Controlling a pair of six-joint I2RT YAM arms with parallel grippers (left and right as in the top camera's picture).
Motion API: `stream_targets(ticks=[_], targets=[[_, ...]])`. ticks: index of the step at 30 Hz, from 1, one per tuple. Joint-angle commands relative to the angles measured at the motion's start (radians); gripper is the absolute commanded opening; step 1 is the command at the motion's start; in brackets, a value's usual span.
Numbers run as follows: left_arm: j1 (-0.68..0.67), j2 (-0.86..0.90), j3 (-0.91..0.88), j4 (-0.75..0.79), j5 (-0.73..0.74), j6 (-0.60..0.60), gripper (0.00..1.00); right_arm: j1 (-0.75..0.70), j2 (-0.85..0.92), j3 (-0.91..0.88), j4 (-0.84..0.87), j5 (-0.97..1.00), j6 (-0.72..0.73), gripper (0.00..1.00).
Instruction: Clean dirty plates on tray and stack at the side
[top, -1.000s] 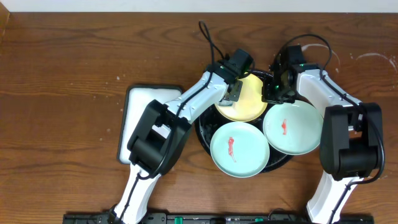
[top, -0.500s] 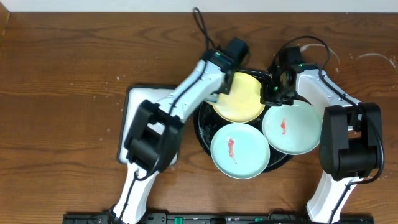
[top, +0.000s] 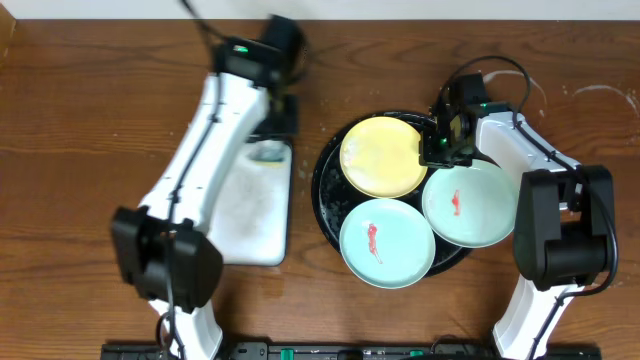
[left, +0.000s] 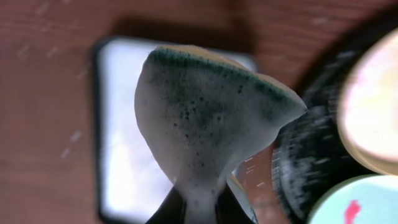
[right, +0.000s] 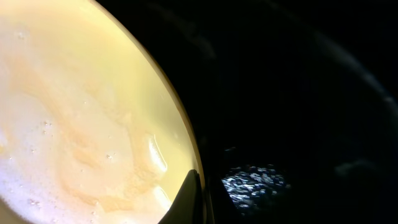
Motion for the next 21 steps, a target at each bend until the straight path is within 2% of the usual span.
stream_targets(ticks=[1, 11, 15, 21], targets=[[0.072, -0.002, 0.011, -0.062, 0.01, 0.002, 0.07, 0.029, -0.111, -0.004, -0.016, 0.113, -0.033, 0.01], [0.174, 0.0, -0.083, -0.035, 0.009, 0.029, 0.08, 0.217, -0.38, -0.004, -0.045, 0.561, -0.052, 0.01], [0.177, 0.0, -0.086, -0.031, 0.009, 0.029, 0.08, 0.298, -0.454, -0.004, -0.047, 0.786, -0.086, 0.01], [0.177, 0.0, -0.086, -0.026, 0.009, 0.029, 0.09, 0.407, -0.484, -0.004, -0.044, 1.02, -0.174, 0.01]])
